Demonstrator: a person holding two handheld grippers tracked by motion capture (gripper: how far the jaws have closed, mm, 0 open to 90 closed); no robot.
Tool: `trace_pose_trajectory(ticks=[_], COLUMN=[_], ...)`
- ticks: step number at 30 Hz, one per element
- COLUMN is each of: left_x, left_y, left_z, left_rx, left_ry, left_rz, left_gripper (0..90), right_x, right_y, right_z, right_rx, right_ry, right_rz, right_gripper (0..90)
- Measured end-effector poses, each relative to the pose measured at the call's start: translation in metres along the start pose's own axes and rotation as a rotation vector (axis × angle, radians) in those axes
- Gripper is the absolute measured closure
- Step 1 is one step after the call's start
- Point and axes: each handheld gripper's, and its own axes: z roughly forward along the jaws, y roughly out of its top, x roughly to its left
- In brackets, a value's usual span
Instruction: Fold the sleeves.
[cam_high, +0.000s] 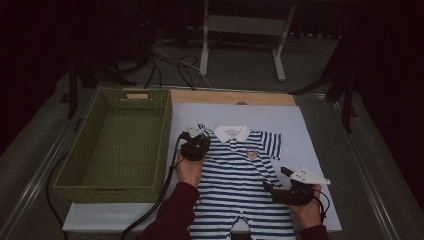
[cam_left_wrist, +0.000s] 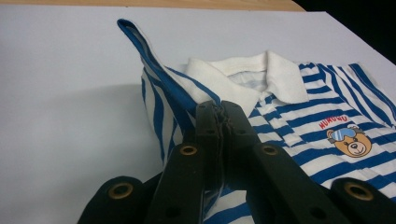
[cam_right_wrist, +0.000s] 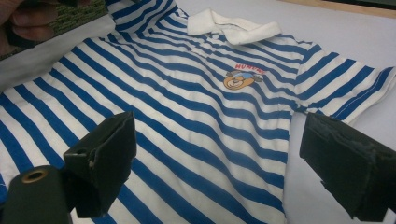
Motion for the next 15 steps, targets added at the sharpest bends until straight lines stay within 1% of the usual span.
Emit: trace_pose_trajectory(ticks=[6, 9, 15], left_x=[-0.0027, -0.0042, -0.0058], left_y=[-0.0022, -0.0043, -0.0057], left_z=[0.0042, 0.0067, 0.0095], left_rx=[0.011, 0.013, 0.019], left_ry=[-0.008, -0.010, -0.015], left_rz=[0.005, -0.001, -0.001], left_gripper=[86.8, 86.8, 86.6], right_x=[0.0000, 0.0001, -0.0001], right_y=[0.0000, -0.0001, -0.0001], right_z=[-0.0001, -0.0001, -0.0002], right_rx=[-0.001, 0.000, -0.001], right_ry=[0.000, 0.000, 0.000], right_rz=[0.000, -0.001, -0.001], right_gripper=[10.7, 10.6, 10.6])
